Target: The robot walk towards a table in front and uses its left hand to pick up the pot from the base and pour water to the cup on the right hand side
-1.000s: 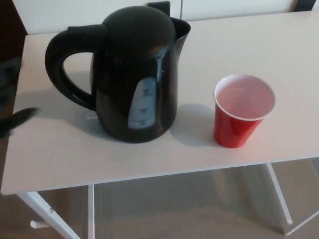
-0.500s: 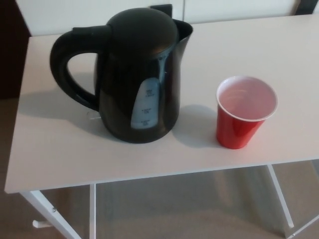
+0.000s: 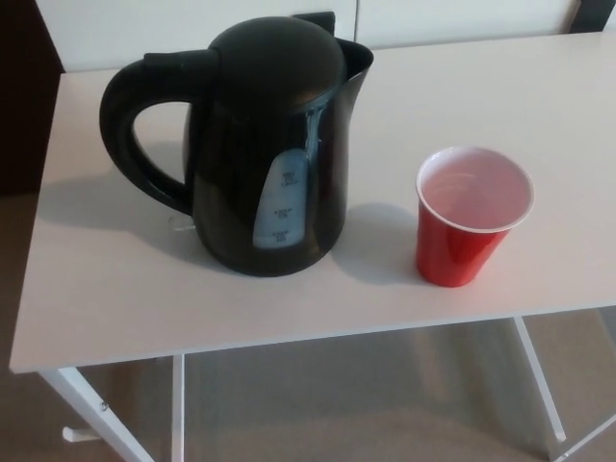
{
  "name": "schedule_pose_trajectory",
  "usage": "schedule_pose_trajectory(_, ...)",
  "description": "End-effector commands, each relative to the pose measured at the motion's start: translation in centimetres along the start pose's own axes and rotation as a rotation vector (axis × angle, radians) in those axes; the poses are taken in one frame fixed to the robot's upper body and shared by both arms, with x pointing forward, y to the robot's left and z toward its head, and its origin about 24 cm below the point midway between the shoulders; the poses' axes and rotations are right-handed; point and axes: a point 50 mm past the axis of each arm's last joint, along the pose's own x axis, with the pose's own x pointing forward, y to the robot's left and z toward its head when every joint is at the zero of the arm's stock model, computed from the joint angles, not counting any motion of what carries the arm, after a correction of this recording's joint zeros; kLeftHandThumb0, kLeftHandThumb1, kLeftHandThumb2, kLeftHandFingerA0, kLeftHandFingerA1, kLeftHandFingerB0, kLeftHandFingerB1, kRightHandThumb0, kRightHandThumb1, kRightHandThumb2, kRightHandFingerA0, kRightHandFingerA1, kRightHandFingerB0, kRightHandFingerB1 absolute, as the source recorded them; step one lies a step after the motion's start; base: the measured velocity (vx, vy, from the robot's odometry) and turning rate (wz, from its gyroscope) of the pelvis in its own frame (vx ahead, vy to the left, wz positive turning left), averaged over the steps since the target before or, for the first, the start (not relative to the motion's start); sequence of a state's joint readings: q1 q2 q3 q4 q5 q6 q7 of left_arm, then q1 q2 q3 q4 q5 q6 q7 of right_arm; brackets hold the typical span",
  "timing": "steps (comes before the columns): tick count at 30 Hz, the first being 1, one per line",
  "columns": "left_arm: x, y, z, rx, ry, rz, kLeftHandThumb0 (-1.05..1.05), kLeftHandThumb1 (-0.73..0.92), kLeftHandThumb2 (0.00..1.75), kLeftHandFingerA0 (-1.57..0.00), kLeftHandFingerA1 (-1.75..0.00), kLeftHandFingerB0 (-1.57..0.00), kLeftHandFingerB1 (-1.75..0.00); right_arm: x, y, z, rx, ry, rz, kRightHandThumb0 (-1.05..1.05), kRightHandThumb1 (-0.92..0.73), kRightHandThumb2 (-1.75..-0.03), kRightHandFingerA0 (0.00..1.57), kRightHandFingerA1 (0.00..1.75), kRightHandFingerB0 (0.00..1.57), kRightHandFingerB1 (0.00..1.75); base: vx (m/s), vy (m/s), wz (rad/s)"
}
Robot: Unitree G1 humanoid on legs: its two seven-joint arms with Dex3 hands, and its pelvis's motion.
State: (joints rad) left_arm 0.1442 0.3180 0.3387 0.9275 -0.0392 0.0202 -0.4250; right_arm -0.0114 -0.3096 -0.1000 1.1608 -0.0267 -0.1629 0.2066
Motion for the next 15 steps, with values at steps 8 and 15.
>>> schedule_pose_trajectory(8, -0.2, 0.6, -2.2, 0.488, 0.078, 0.149, -0.65, 0.78, 0.62, -0.21, -0.34, -0.17, -0.28, -0.2, -1.3, 0.4, -0.013, -0.024, -0.059, -0.32, -0.54, -0.56, 0.68, 0.55, 0.56, 0.46, 0.0, 0.0, 0.0)
schedule_pose_trajectory(15, -0.3, 0.0, -2.4, 0.619, 0.021, 0.18, -0.63, 0.74, 0.62, -0.3, -0.37, -0.29, -0.33, 0.0, -0.8, 0.6, -0.012, -0.023, -0.036, -0.33, -0.57, -0.56, 0.7, 0.55, 0.56, 0.46, 0.0, 0.0, 0.0)
